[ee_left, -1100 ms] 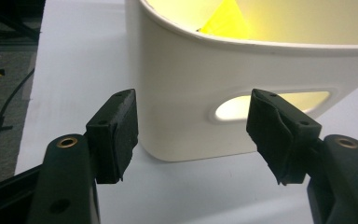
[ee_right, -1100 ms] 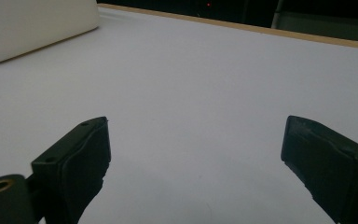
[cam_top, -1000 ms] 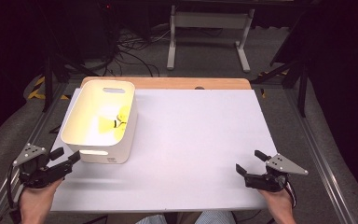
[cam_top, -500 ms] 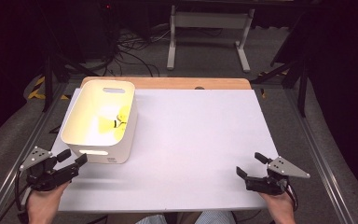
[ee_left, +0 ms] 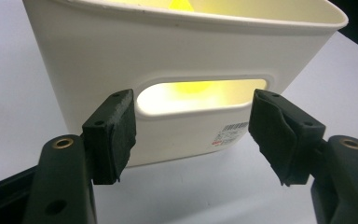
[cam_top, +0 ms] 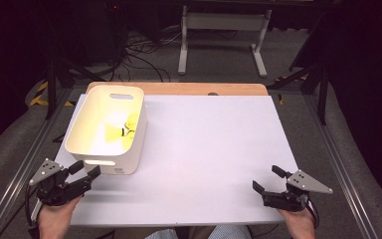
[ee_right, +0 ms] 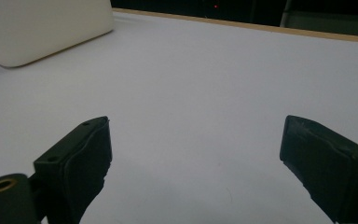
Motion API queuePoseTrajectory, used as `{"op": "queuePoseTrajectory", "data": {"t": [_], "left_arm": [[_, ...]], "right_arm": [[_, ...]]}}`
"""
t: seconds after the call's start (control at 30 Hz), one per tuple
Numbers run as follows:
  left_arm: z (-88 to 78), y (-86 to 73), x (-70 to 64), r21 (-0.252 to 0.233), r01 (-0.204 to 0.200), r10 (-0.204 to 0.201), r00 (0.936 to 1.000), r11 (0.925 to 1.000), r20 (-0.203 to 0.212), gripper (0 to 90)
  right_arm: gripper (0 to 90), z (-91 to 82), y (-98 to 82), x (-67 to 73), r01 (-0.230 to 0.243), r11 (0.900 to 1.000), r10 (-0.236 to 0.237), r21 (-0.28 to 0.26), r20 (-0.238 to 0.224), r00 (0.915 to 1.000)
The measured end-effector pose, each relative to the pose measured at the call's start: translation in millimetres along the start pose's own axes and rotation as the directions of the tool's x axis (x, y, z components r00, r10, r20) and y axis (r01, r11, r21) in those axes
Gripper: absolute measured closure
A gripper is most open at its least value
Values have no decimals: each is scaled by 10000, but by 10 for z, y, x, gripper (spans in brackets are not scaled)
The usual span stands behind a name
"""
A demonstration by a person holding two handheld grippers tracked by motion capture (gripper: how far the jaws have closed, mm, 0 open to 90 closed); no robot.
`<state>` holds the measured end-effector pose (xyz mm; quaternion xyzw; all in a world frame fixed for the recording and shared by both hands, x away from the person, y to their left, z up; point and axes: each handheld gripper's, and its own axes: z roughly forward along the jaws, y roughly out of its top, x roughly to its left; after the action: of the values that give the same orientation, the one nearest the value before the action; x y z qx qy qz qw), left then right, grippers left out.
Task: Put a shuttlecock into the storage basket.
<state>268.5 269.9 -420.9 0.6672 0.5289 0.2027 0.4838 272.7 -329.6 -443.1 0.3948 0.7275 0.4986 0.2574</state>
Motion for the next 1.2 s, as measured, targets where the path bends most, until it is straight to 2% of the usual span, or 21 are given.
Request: {"op": "queuePoseTrajectory", "data": {"t": [0.3, 0.6, 1.07, 1.2], "left_arm": [[48, -59, -47, 43, -157, 157, 9999, 9999, 23, 326], [124, -137, -99, 11, -492, 492, 9988, 9988, 40, 307], [159, -246, -98, -104, -605, 605, 9982, 9981, 8, 304], [151, -279, -74, -94, -483, 483, 9988, 9988, -61, 305]], "right_arm": [[101, -25, -24, 19, -42, 10000, 41, -19, -112, 9999], [101, -21, -42, 44, -73, 9999, 75, 105, -214, 9997], [101, -18, -77, 42, -214, 9993, 224, 296, -312, 9993], [101, -21, -80, 38, -225, 9994, 232, 268, -286, 9993]]}}
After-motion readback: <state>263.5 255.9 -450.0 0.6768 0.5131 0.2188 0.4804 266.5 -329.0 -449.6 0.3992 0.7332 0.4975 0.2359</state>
